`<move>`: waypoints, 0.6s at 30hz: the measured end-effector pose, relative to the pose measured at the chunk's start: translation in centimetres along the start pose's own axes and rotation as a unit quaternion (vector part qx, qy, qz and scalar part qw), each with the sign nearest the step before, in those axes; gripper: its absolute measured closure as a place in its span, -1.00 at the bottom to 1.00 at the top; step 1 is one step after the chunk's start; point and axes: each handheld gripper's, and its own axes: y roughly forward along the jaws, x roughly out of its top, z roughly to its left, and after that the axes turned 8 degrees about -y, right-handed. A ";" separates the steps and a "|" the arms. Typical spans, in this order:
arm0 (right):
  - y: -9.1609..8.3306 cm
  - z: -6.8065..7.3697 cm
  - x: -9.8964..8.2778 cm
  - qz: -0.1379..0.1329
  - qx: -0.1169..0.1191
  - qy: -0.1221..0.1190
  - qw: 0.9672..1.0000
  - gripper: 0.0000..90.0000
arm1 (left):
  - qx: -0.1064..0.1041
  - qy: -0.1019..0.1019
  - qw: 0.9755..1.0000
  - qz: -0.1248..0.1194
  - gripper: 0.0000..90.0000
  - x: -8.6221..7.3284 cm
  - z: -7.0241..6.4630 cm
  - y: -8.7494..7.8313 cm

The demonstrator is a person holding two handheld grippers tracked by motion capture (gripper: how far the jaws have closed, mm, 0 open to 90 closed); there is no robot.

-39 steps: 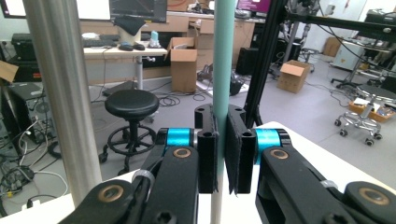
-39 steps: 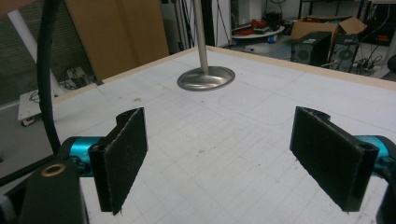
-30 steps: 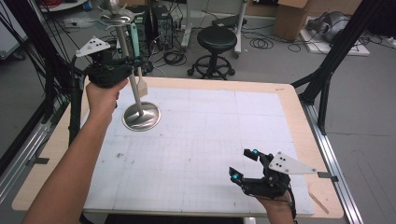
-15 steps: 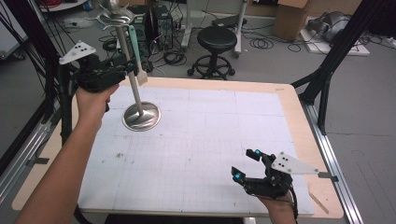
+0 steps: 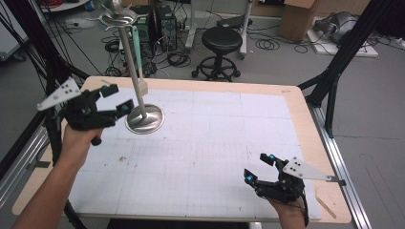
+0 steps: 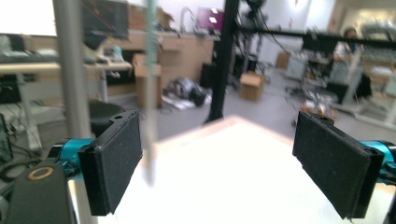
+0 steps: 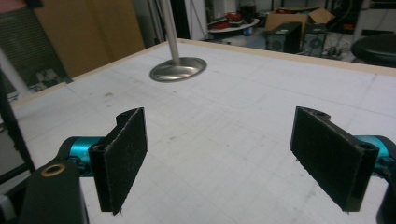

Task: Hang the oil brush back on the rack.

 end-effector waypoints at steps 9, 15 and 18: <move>-2.0 -0.6 -0.9 -0.002 -0.041 0.005 0.999 -0.60 | -0.028 0.006 0.999 0.021 -0.63 -5.8 -1.1 -1.4; -3.6 -0.9 -2.0 0.006 -0.062 0.003 0.998 -0.59 | -0.037 0.008 0.999 0.028 -0.62 -8.2 -2.0 -2.3; -4.2 -1.1 -2.2 -0.003 -0.071 0.008 0.997 -0.60 | -0.036 0.003 0.999 0.025 -0.62 -9.3 -2.0 -2.8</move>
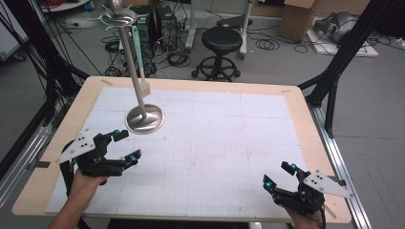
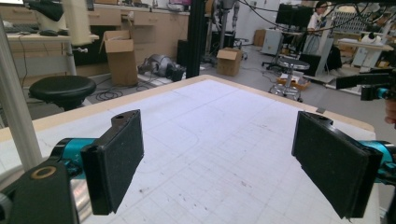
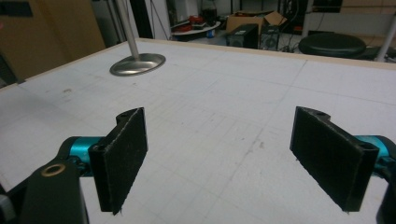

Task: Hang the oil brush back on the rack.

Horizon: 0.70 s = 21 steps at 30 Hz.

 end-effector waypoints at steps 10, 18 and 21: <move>0.3 -0.1 -0.2 0.007 0.002 0.000 1.000 -0.60 | 0.018 -0.012 1.000 -0.005 -0.61 -1.4 0.6 -1.1; 0.3 0.0 -0.2 0.009 0.001 0.002 1.000 -0.60 | 0.029 -0.012 1.000 -0.001 -0.61 -1.9 0.8 -1.5; 0.4 0.0 -0.2 0.011 0.001 0.004 1.000 -0.60 | 0.029 -0.011 1.000 0.001 -0.61 -2.0 0.8 -1.5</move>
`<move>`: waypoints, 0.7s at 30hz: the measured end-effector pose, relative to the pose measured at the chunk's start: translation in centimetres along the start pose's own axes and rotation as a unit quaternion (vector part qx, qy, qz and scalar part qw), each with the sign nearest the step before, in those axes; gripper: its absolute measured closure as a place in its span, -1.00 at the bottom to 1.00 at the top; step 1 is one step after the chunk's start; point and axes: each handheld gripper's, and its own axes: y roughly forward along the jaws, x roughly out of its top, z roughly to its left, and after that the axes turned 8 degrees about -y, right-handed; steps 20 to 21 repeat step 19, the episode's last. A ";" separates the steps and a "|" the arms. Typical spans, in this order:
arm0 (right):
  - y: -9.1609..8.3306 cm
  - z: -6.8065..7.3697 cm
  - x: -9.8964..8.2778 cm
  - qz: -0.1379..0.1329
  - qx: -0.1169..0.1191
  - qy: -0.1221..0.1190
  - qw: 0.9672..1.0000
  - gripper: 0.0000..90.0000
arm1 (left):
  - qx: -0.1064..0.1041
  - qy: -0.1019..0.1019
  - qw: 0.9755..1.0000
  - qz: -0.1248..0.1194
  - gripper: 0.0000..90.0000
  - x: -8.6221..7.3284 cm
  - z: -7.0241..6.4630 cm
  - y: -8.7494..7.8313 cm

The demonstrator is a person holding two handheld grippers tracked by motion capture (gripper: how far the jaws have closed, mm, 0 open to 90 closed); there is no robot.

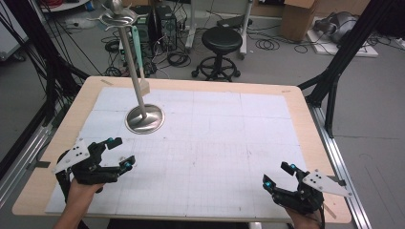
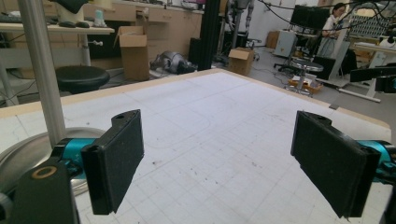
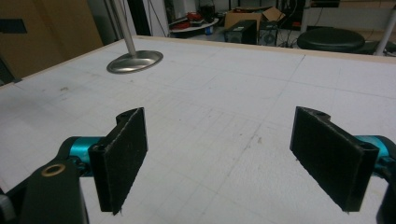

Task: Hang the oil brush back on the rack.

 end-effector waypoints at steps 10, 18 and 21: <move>0.0 0.0 0.0 -0.001 -0.001 -0.002 1.000 -0.60 | 0.007 -0.004 1.000 0.000 -0.60 -0.1 0.0 -0.1; 0.0 -0.1 0.0 0.000 0.000 -0.001 1.000 -0.60 | 0.011 -0.009 1.000 0.003 -0.60 -0.4 0.2 -0.1; 0.0 -0.1 0.0 0.000 0.000 -0.001 1.000 -0.60 | 0.011 -0.009 1.000 0.003 -0.60 -0.4 0.2 -0.1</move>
